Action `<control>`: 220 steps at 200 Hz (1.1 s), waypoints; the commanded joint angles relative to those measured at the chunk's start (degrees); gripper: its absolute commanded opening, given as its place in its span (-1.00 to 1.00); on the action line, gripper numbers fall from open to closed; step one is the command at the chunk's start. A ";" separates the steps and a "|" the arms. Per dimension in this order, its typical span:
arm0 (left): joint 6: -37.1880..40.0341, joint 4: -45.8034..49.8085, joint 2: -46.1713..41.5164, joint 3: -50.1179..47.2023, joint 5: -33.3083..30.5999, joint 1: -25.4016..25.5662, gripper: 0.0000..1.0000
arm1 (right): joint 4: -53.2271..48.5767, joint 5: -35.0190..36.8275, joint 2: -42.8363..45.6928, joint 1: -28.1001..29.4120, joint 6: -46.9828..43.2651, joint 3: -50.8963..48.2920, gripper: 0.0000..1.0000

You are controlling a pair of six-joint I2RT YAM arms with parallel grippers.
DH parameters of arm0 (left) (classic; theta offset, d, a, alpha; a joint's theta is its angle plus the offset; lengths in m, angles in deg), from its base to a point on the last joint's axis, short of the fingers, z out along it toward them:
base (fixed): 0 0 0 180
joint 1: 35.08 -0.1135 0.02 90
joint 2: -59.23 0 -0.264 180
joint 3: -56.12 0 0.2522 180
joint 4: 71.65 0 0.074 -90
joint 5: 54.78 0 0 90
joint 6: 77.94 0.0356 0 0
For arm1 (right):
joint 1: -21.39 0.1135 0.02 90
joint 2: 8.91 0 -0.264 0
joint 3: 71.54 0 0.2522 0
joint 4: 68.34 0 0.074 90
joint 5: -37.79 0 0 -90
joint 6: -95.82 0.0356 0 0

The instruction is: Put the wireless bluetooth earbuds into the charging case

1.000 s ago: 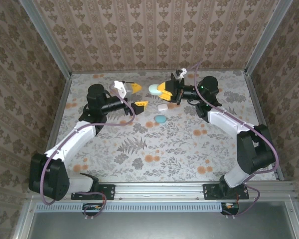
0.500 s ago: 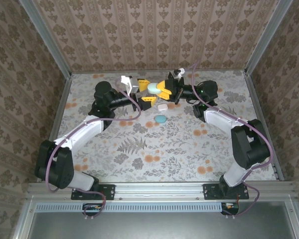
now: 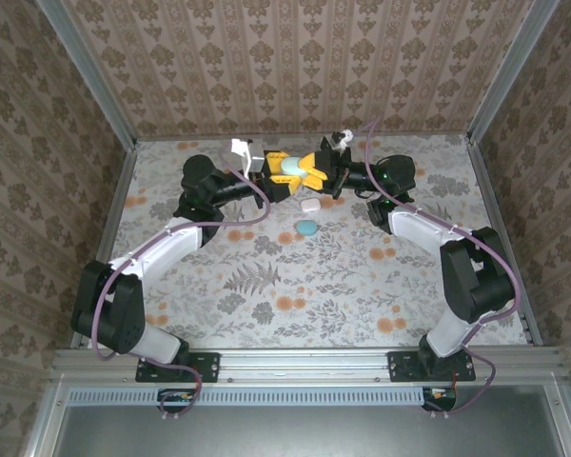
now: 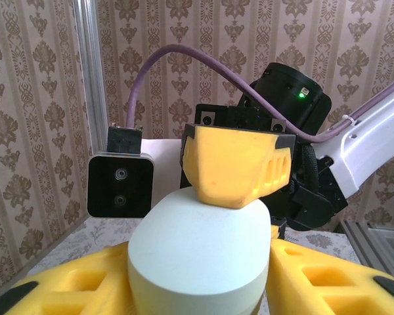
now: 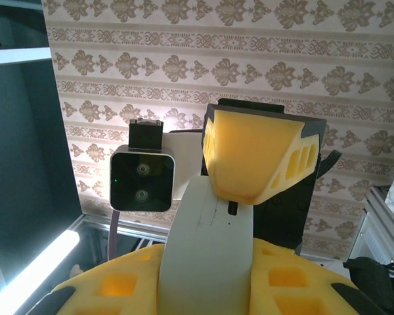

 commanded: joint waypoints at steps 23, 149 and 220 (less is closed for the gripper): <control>-0.64 -1.97 0.17 2.04 2.21 0.85 -0.10 | 3.69 1.36 -0.22 0.71 1.14 0.88 -0.49; 1.42 -0.78 -0.58 1.97 2.81 1.32 0.11 | 3.96 1.52 0.25 1.21 2.16 1.81 -0.49; 0.47 -2.19 -1.88 0.53 3.11 -0.41 0.15 | 4.09 2.26 0.57 0.97 2.30 1.59 -0.50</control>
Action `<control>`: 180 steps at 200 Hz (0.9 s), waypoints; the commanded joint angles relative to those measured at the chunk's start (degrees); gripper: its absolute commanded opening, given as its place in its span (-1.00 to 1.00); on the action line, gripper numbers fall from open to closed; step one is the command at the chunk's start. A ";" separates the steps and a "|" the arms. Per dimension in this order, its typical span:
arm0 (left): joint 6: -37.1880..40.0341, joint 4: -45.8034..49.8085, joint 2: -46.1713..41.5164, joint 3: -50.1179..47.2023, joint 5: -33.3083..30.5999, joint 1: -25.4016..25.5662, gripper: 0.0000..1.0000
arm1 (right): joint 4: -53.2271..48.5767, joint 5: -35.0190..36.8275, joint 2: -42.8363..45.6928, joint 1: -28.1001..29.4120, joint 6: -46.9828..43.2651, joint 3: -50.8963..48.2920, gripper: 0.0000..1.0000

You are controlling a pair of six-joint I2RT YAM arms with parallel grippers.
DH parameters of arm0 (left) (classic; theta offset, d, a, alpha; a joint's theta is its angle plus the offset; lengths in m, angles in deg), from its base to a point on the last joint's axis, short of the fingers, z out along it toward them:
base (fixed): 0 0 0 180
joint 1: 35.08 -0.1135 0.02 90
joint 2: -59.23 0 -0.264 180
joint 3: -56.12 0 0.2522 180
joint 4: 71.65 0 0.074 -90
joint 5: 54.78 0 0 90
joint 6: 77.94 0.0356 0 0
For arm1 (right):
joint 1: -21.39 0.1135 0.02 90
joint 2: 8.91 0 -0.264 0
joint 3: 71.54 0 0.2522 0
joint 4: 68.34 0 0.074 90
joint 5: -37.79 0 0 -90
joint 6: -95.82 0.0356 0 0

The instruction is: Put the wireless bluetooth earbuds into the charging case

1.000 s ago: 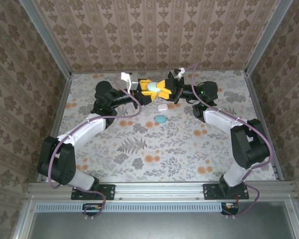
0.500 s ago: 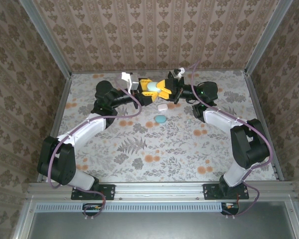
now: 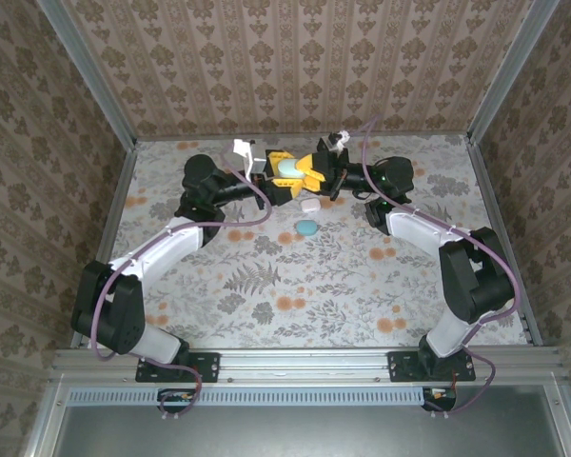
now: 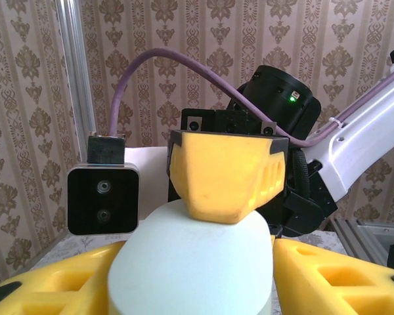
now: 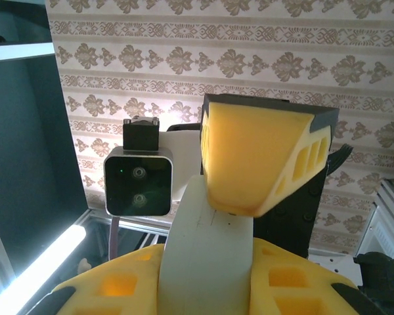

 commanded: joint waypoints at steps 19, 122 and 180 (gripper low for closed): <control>0.09 -2.25 -2.16 -0.31 1.65 -1.07 0.16 | 2.52 2.15 0.60 0.07 0.12 1.55 -0.50; -1.04 -3.61 -1.77 -0.28 1.83 -1.14 0.01 | 2.70 3.68 0.91 0.09 0.57 1.15 -0.51; -1.85 -4.00 -1.52 -0.01 2.81 -0.78 -0.24 | 2.45 4.63 0.23 0.05 0.36 -0.34 -0.44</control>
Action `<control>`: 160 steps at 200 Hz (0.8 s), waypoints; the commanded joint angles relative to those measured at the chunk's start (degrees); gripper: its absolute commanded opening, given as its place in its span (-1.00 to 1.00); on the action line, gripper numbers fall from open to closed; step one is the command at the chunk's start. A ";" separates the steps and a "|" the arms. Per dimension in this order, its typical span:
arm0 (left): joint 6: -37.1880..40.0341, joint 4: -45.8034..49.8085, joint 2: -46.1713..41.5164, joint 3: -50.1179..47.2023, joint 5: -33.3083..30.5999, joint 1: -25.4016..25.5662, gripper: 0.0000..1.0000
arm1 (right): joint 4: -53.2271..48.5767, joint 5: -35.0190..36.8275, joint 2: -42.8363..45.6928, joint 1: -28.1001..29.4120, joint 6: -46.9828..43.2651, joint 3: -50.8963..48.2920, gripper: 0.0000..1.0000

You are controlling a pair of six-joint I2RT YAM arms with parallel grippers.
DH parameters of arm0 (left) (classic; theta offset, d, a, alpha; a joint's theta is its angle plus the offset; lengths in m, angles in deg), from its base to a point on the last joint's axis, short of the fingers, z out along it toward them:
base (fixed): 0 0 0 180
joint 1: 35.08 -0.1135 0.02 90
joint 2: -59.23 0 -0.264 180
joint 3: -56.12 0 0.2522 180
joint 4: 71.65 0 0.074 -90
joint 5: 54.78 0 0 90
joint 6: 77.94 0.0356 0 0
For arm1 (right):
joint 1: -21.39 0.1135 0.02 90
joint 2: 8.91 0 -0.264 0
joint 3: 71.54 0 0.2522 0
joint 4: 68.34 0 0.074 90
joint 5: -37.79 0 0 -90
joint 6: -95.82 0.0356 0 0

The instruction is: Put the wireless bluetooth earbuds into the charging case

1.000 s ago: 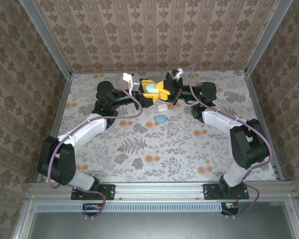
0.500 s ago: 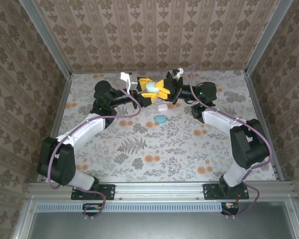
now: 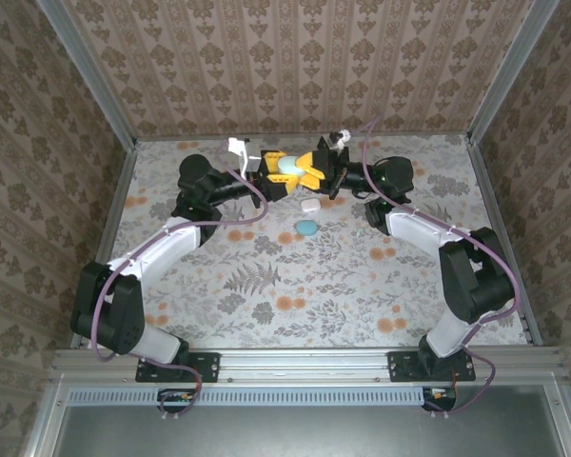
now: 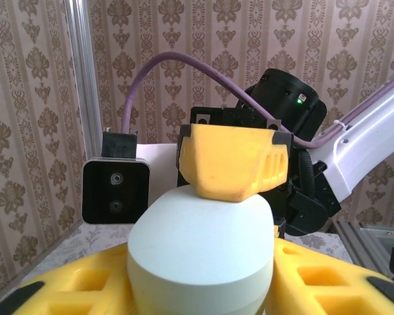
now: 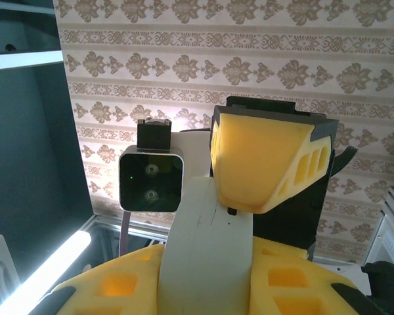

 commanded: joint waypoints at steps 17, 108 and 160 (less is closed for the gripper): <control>-0.07 -2.29 -1.41 0.27 1.32 0.38 -0.32 | 1.81 3.07 0.09 -0.18 -0.79 -1.04 -0.30; 19.60 24.96 -8.00 -0.48 -2.90 3.56 -0.40 | -77.14 18.15 25.40 -3.22 -73.43 0.24 0.40; 19.53 26.72 -8.45 -1.14 -2.92 5.66 -0.41 | -80.72 34.90 35.84 5.04 -103.61 -6.17 0.34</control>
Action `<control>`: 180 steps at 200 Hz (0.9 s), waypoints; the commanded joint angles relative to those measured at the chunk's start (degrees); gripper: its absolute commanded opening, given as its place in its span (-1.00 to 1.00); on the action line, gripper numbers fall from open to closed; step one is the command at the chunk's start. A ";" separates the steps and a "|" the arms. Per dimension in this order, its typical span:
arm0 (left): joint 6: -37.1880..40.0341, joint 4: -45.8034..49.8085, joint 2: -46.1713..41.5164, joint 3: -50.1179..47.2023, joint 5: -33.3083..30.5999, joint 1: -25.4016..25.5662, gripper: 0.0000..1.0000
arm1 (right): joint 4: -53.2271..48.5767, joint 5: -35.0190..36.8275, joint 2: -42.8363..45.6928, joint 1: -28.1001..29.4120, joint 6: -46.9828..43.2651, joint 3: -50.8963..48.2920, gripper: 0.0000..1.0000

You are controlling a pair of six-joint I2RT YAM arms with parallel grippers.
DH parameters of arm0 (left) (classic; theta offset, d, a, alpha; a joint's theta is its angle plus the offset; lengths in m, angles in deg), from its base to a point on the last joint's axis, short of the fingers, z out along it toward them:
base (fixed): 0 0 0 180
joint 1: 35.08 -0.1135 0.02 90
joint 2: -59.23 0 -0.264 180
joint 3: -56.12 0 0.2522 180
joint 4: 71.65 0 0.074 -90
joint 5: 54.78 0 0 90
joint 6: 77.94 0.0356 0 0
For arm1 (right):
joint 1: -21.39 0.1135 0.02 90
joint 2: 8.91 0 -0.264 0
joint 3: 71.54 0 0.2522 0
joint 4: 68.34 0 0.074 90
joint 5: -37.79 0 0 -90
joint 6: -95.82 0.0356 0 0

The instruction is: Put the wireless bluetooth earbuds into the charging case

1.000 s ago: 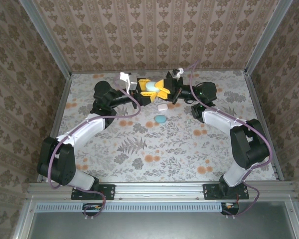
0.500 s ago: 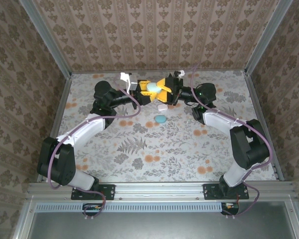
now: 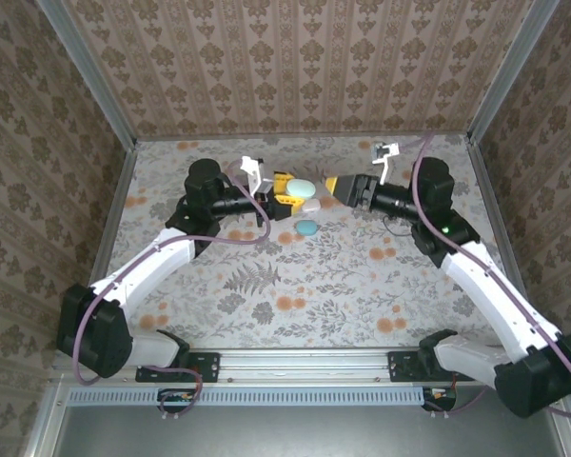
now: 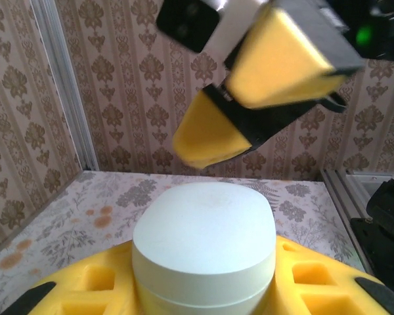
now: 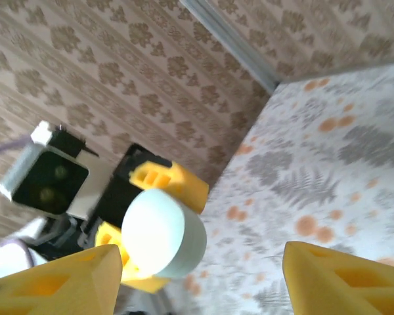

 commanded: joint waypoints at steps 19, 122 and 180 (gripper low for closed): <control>2.51 3.07 -0.79 -0.15 -0.51 2.17 -0.41 | -7.70 13.98 2.30 8.95 -29.46 -2.86 0.34; 4.66 6.40 -1.23 0.02 -0.61 3.39 -0.41 | -5.61 19.58 2.30 10.93 -28.78 -3.47 0.31; 6.11 8.11 -1.45 -0.23 0.16 3.43 -0.42 | -3.57 14.70 2.30 5.35 -17.91 -3.13 0.25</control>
